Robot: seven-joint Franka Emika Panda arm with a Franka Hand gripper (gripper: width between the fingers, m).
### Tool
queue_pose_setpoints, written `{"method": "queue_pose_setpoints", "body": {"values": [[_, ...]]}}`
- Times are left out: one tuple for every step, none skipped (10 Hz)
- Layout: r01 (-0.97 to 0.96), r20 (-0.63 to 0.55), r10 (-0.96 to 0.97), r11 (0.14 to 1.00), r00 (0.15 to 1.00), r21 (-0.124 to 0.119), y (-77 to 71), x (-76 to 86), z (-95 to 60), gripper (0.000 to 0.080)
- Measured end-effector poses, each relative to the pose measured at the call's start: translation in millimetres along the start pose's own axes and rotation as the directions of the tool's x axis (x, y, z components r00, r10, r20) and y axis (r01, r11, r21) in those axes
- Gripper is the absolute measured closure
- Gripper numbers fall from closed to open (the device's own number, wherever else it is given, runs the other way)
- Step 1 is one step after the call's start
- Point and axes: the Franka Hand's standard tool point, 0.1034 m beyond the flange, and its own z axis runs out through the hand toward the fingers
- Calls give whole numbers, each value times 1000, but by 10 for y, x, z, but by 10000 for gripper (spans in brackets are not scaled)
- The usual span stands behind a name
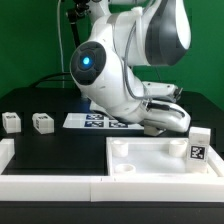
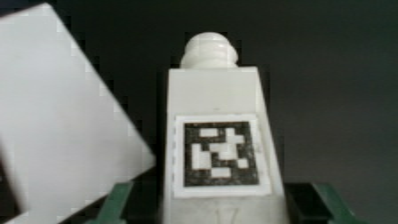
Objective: Assemble square table
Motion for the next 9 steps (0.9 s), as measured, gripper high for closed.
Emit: {"method": "queue_pose_setpoints", "body": {"values": [[13,-37,-12,999,999,32,-8,-30,-307,511],[24,-64,-21,998,998,51,-28,-103,-507,511],[35,-61,-32,998,998,61,-55,-176,-635,510],[62,-110,-60,998,992,22,-73,-184,-740,510],[78,-192,-80,997,978,-14,-108,-160,-739,510],[89,-275,-89,996,957,-14,-135,-148,-738,510],[94,-346,-93,995,934,-14,-130,-121,-749,509],[101,-411,-111,994,905,-45,-89,4,-772,509],[125,-479,-144,990,866,-70,-163,42,-985,509]]}}
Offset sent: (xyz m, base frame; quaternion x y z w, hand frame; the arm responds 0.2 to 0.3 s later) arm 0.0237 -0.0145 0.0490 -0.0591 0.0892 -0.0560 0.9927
